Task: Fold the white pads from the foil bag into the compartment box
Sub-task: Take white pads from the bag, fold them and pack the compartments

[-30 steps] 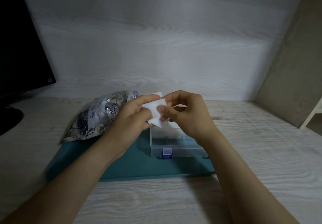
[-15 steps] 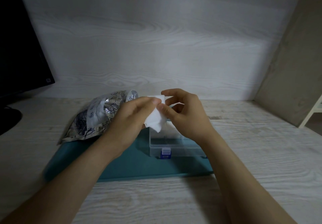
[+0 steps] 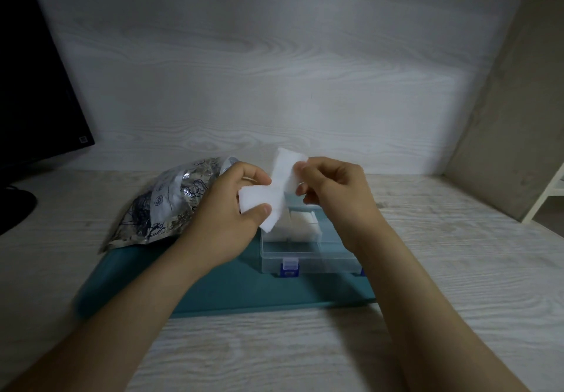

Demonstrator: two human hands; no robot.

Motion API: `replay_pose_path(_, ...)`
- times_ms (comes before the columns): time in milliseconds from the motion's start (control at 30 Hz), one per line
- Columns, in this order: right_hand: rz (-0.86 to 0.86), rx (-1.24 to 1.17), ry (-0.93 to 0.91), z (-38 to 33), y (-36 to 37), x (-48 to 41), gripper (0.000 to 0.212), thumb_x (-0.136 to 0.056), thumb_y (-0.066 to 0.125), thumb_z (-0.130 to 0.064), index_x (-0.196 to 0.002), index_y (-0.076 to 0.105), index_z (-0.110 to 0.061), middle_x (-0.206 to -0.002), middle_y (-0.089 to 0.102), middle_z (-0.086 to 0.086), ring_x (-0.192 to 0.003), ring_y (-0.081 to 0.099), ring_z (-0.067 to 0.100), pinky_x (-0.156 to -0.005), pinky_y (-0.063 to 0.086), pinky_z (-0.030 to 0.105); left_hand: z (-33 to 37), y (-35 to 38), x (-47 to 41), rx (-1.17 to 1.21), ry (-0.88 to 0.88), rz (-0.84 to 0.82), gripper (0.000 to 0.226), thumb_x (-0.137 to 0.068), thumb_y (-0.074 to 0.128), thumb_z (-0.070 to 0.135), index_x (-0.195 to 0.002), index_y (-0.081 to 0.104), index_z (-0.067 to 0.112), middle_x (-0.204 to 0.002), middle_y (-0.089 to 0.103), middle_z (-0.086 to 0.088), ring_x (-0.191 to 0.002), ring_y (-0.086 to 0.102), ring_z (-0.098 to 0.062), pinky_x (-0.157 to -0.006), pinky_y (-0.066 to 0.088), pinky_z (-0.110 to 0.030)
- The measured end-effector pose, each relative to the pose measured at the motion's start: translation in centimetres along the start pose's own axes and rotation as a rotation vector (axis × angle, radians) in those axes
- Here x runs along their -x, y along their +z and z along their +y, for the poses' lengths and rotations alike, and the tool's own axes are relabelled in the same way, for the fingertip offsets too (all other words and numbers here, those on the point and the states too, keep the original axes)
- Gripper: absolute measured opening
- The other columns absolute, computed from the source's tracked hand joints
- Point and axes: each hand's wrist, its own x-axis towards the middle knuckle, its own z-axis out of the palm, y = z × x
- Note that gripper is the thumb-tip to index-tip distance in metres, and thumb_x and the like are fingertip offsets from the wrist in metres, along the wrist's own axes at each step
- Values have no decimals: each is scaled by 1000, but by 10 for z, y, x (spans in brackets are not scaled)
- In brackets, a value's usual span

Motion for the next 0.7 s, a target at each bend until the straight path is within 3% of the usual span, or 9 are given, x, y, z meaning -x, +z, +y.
replay_pose_path(67, 77, -54, -17, 0, -2, -3, 19, -102, 64, -12, -89, 76, -5, -70, 69, 4, -70, 64, 17, -71, 56, 33, -1, 1, 0, 45, -26, 35, 44, -89, 76, -3, -109, 63, 34, -111, 73, 3, -96, 72, -21, -84, 59, -40)
replay_pose_path(167, 113, -176, 47, -3, -4, -4, 12, -99, 66, -8, -99, 74, 1, -75, 73, 5, -71, 70, 18, -71, 60, 31, 0, 2, 1, 141, -58, 69, 46, -92, 75, -3, -116, 60, 34, -117, 71, -7, -97, 75, -27, -81, 64, -45)
replay_pose_path(300, -60, -243, 198, -9, -3, 2, 13, -93, 69, 0, -106, 70, 2, -86, 77, 16, -75, 74, 23, -68, 59, 28, 1, 5, 1, 227, -76, 98, 39, -96, 70, -4, -116, 64, 29, -119, 70, -10, -102, 75, -31, -76, 67, -50)
replay_pose_path(400, -176, -264, 277, -12, 3, 8, 23, -90, 73, 5, -112, 66, 8, -88, 76, 27, -75, 76, 29, -68, 62, 29, 1, 8, 0, 243, -93, 100, 37, -103, 61, -2, -121, 67, 30, -127, 69, -5, -110, 73, -25, -82, 66, -45)
replay_pose_path(467, -173, -267, 311, -12, 8, 11, 27, -90, 76, 4, -114, 65, 8, -89, 76, 29, -77, 78, 31, -70, 64, 30, 4, 10, 1, 326, -141, 100, 36, -108, 52, 1, -123, 68, 29, -132, 66, -8, -115, 72, -24, -86, 65, -42)
replay_pose_path(567, -128, -279, 338, -12, 13, 13, 31, -89, 78, 3, -115, 63, 8, -89, 77, 28, -82, 79, 36, -72, 65, 32, 9, 13, 3, 461, -236, 112, 32, -113, 41, 9, -121, 70, 21, -130, 69, -14, -114, 73, -26, -93, 63, -49)
replay_pose_path(633, -106, -282, 340, -12, 16, 15, 33, -88, 79, 2, -116, 62, 8, -88, 77, 27, -83, 79, 36, -72, 65, 32, 14, 14, 3, 560, -284, 105, 29, -114, 42, 20, -122, 70, 15, -124, 73, -15, -115, 73, -30, -97, 61, -54)
replay_pose_path(700, -101, -282, 332, -12, 19, 15, 34, -89, 79, 1, -117, 61, 7, -87, 77, 27, -83, 79, 35, -71, 65, 31, 17, 13, 4, 533, -265, 84, 26, -113, 47, 22, -127, 68, 15, -123, 73, -12, -112, 74, -27, -96, 62, -49)
